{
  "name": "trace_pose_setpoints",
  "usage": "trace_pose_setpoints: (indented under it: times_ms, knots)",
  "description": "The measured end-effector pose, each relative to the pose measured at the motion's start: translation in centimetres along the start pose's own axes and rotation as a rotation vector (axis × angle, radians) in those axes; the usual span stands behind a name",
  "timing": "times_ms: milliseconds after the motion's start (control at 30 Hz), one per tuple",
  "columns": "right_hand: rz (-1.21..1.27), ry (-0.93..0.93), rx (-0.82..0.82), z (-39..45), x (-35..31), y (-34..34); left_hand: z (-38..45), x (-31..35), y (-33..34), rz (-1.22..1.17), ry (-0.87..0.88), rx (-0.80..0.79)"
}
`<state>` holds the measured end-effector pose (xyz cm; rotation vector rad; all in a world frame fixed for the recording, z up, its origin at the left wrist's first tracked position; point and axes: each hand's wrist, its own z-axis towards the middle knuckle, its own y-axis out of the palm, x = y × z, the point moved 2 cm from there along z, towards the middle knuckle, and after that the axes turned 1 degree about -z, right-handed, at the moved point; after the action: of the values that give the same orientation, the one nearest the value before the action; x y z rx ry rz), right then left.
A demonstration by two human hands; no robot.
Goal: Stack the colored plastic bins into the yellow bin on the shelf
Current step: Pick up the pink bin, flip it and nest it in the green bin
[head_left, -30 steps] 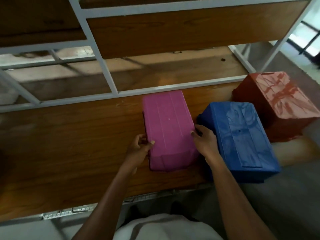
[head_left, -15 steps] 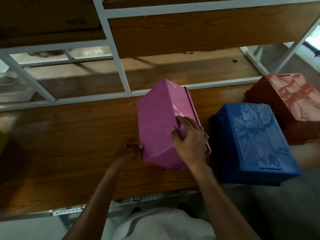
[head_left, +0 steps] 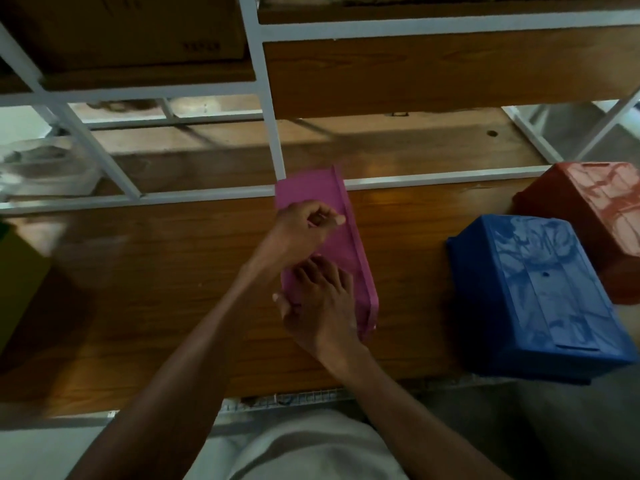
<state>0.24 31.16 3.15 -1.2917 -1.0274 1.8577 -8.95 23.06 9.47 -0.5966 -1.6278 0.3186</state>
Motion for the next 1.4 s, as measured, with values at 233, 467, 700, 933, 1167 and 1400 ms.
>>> trace_pose_setpoints:
  times_ms: [233, 467, 700, 933, 1167, 1400]
  knots:
    - [0.055, -0.056, -0.132, -0.8, -1.0, 0.3, 2.3, -1.5, 1.9, 0.108, -0.092, -0.003]
    - [0.225, 0.053, 0.264, -1.9, 2.7, -4.0, 1.9, -1.4, 3.0, 0.175, -0.066, 0.155]
    - [0.502, 0.565, 0.130, 0.2, 9.5, -4.5, 0.7, -3.8, 0.0, 0.006, -0.154, 0.231]
    - [0.646, 0.713, -0.167, 1.8, 11.9, 1.5, -3.6, -10.0, -6.2, -0.180, -0.260, 0.336]
    - [0.833, 0.739, -0.333, 4.0, 7.5, 5.1, -7.1, -16.1, -8.7, -0.346, -0.348, 0.369]
    - [0.874, 0.717, -0.195, 4.6, 4.8, 7.1, -8.8, -21.1, -9.6, -0.471, -0.508, 0.378]
